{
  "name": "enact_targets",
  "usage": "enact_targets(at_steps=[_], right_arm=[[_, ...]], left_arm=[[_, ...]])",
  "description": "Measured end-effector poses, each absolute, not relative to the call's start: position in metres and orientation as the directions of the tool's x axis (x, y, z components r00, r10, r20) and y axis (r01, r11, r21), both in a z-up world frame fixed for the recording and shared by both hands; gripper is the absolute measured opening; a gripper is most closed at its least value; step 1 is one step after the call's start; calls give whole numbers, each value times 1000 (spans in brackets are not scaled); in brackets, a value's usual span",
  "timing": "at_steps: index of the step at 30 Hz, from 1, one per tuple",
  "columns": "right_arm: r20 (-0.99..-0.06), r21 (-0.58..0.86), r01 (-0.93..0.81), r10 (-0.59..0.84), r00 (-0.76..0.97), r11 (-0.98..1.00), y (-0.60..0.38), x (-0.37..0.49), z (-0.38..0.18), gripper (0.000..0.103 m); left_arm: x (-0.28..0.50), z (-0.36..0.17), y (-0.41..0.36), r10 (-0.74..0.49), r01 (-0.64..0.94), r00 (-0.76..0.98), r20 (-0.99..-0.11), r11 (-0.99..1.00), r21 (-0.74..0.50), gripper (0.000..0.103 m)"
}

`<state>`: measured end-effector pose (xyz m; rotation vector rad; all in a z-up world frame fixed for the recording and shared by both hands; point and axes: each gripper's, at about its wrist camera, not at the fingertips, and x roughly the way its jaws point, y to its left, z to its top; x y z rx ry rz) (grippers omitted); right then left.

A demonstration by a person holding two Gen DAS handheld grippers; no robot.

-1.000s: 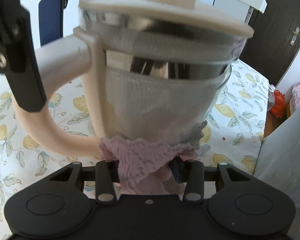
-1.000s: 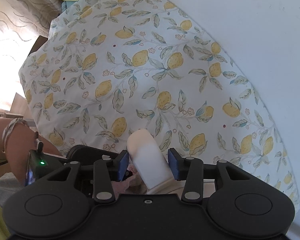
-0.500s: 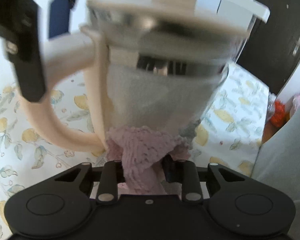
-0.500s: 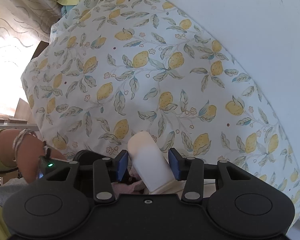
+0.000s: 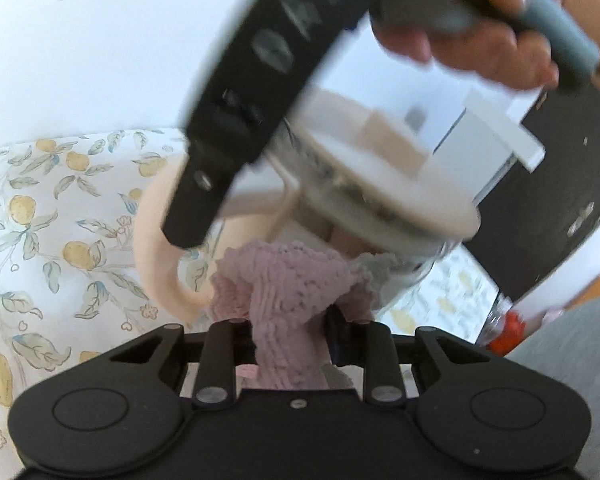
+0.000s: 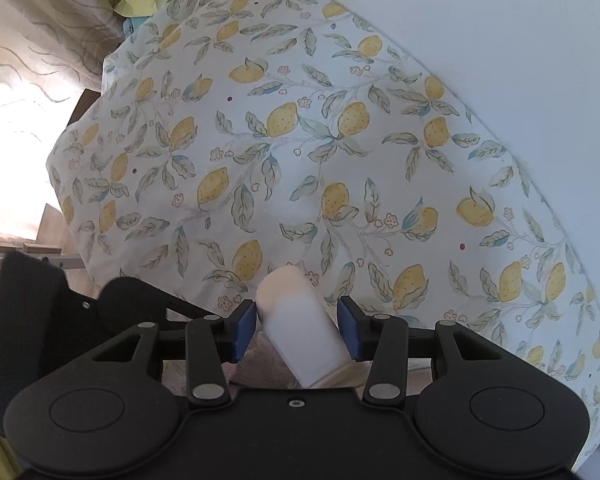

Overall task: Clean container
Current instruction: 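Tilt the jug away from the pink cloth with the right gripper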

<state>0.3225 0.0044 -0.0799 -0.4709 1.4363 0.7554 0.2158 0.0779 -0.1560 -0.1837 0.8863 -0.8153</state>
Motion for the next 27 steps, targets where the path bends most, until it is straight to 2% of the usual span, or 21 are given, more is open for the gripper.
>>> enact_targets(at_steps=[3, 6, 9, 13, 18, 27], right_arm=[[-983, 153, -706, 182, -35, 692, 4, 323, -80, 51], [-982, 158, -703, 185, -37, 694, 4, 324, -81, 51], [-982, 160, -700, 186, -39, 696, 3, 324, -81, 51], [-983, 153, -702, 179, -38, 696, 5, 324, -81, 51], [-984, 153, -700, 177, -39, 697, 5, 324, -81, 51], [-982, 158, -694, 184, -37, 702, 7, 325, -82, 51]], left_arm=[[220, -160, 86, -718, 505, 363, -594, 687, -522, 25], [220, -158, 88, -692, 477, 424, -585, 719, -505, 25], [228, -162, 93, -691, 414, 439, -574, 722, -554, 25], [229, -163, 92, -688, 419, 444, -574, 725, -546, 25], [226, -160, 87, -646, 475, 468, -603, 759, -445, 25], [227, -179, 79, -612, 498, 454, -648, 777, -385, 25]])
